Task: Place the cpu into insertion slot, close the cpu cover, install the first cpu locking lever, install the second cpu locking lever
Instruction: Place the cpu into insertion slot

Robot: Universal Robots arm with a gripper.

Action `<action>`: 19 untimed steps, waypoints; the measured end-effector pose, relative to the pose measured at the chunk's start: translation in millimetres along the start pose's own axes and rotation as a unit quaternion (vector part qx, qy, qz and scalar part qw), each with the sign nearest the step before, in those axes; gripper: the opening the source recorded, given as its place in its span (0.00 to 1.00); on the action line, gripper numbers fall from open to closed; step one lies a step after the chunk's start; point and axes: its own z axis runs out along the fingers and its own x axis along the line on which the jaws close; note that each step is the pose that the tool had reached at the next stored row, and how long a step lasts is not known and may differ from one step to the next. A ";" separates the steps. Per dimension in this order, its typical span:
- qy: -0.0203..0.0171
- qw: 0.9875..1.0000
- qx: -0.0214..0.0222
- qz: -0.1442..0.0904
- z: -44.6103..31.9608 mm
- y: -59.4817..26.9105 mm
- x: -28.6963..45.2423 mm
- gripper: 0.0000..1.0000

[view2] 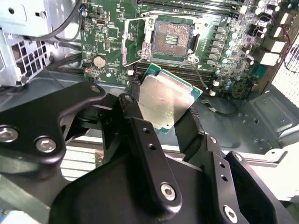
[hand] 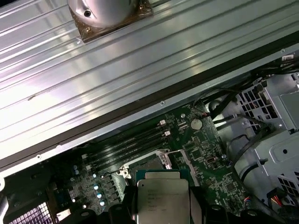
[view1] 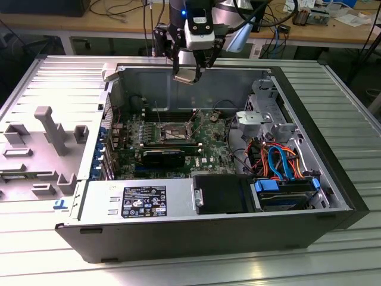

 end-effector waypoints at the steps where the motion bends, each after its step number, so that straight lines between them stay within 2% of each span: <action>1: -0.001 1.000 0.000 0.012 0.1 0.0 0.0 0.54; 5: -0.003 0.999 -0.001 0.034 0.5 0.0 0.0 0.54; 7: -0.004 0.999 -0.001 0.050 0.6 -0.1 0.0 0.54; 13: -0.006 0.998 -0.001 0.063 1.1 -1.3 -0.5 0.54; 16: -0.007 0.997 -0.002 0.082 1.8 -1.3 -0.6 0.54; 17: -0.009 0.995 -0.002 0.099 2.3 -1.4 -0.6 0.54; 19: -0.010 0.994 -0.002 0.110 2.4 -1.4 -0.6 0.54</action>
